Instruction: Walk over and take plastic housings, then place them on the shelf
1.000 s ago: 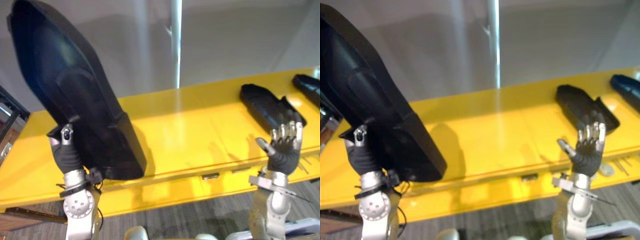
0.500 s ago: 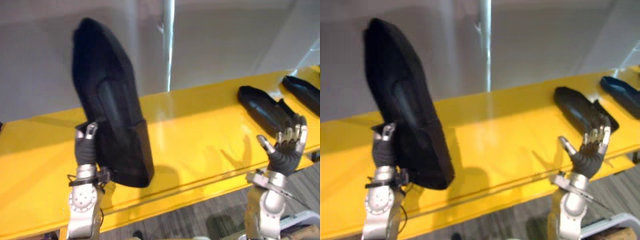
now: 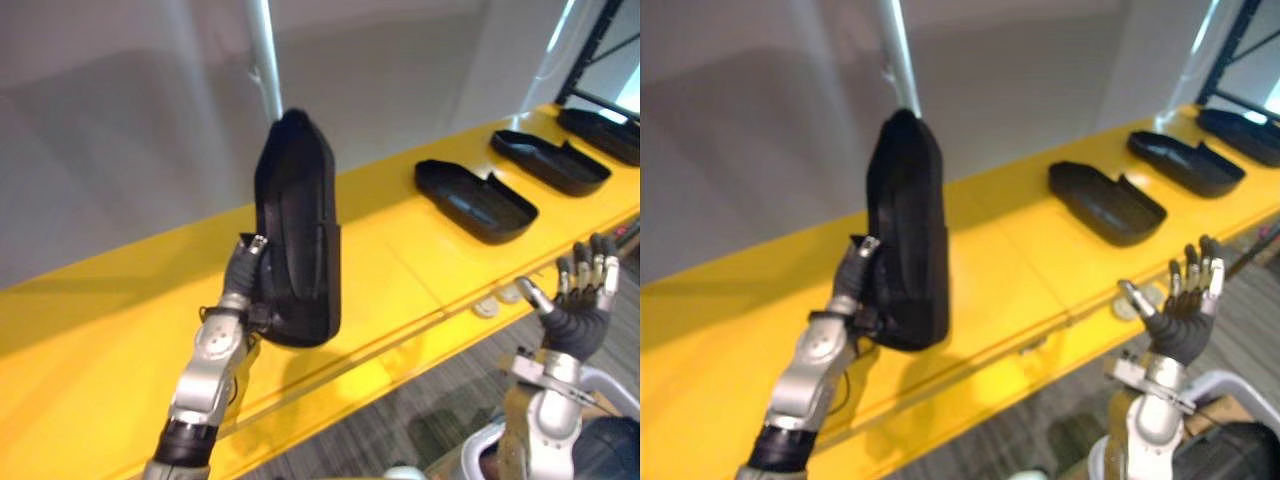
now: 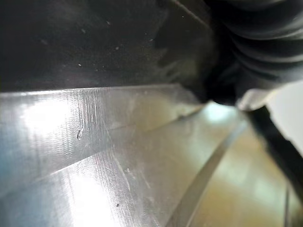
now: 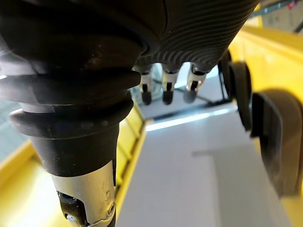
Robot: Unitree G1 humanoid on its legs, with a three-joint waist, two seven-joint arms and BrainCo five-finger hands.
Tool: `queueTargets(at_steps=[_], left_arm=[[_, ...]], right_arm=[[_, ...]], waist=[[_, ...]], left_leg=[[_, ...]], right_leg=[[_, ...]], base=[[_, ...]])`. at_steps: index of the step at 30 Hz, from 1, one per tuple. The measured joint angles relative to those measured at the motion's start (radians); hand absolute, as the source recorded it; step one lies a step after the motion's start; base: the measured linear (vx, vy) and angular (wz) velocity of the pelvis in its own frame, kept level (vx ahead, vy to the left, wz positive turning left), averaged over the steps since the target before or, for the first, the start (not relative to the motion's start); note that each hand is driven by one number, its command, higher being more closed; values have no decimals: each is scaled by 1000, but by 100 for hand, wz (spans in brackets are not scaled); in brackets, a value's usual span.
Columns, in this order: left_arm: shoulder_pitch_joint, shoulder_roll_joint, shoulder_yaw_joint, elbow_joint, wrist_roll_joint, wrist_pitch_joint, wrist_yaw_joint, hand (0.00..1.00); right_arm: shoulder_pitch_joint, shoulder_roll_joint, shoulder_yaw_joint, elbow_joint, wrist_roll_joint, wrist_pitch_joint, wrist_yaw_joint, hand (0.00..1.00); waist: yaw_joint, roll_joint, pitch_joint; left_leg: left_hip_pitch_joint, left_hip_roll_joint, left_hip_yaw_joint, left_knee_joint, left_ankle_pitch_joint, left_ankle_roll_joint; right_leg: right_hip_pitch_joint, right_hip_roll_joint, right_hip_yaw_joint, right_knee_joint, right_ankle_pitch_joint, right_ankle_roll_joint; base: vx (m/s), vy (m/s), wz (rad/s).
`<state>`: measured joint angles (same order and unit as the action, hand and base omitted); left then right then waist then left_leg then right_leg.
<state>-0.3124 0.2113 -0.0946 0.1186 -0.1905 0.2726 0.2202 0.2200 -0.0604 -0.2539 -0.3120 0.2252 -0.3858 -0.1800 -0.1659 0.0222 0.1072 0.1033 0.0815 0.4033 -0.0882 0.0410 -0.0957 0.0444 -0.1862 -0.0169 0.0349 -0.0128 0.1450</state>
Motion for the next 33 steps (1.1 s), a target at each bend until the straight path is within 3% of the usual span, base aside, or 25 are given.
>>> queueTargets(at_steps=[4, 9, 16, 22, 30, 31, 33], left_arm=[[-154, 53, 5, 254, -30, 51, 53, 100], [-316, 103, 15, 510, -93, 125, 116, 100], [-381, 137, 48, 650, -117, 239, 160, 100], [-424, 147, 66, 729, -115, 304, 196, 100], [-424, 158, 97, 761, -102, 320, 199, 100], [-424, 157, 97, 765, -93, 323, 198, 0], [-424, 156, 94, 767, -75, 333, 197, 0]], right_arm=[[10, -23, 0, 10, 39, 0, 11, 0], [16, -46, 1, 28, 63, 0, 52, 0], [16, -58, 8, 53, 86, 5, 75, 0], [20, -59, 32, 54, 124, 32, 79, 0], [20, -59, 37, 54, 152, 45, 95, 0], [20, -59, 42, 54, 153, 45, 95, 0], [18, -59, 43, 54, 154, 45, 95, 0]], waist=[[-52, 11, -3], [-80, 11, -3], [-122, 5, -6], [-127, -12, -18], [-128, -35, -36], [-128, -35, -39], [-129, -35, -40]], left_leg=[[10, 15, 27, 0, 9, -4], [20, 26, 68, -2, 11, -8], [24, 30, 81, -2, 12, -10], [35, 36, 96, -2, 14, -12], [36, 39, 96, -2, 20, -14], [36, 40, 95, -3, 20, -15], [35, 40, 93, -3, 22, -15]], right_leg=[[-12, 18, 28, 7, 2, -4], [-31, 32, 76, 7, 6, -10], [-34, 37, 91, 7, 10, -14], [-35, 44, 108, 7, 13, -19], [-35, 48, 110, 7, 12, -24], [-35, 48, 109, 7, 12, -24], [-34, 48, 107, 8, 12, -24]], base=[[-29, -31, -22], [-21, -17, -22], [-3, -10, -7], [-27, -19, -8], [-4, -3, 0], [0, 0, 0], [0, 0, 0]])
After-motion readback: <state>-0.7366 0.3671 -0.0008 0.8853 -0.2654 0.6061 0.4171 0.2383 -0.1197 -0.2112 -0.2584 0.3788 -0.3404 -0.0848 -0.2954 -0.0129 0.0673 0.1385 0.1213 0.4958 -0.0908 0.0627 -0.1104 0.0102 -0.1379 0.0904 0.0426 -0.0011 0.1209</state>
